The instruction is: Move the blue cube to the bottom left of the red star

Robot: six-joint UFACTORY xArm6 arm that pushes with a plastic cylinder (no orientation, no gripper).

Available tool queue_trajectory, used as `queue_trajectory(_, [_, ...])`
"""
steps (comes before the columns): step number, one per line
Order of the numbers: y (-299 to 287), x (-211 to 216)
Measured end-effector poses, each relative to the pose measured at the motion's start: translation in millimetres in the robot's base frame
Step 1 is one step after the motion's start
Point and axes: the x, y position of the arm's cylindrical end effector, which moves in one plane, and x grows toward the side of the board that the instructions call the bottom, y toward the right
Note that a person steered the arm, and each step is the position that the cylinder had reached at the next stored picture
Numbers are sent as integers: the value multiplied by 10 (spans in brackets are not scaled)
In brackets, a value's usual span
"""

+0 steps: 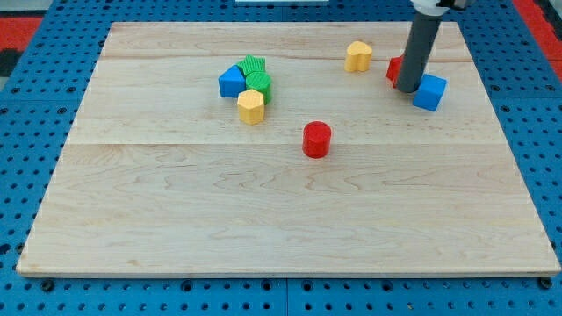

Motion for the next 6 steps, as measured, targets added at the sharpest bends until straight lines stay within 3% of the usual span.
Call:
queue_trajectory(2, [422,-327])
queue_trajectory(3, [938,-358])
queue_trajectory(4, [1155,-52])
queue_trajectory(6, [298,172])
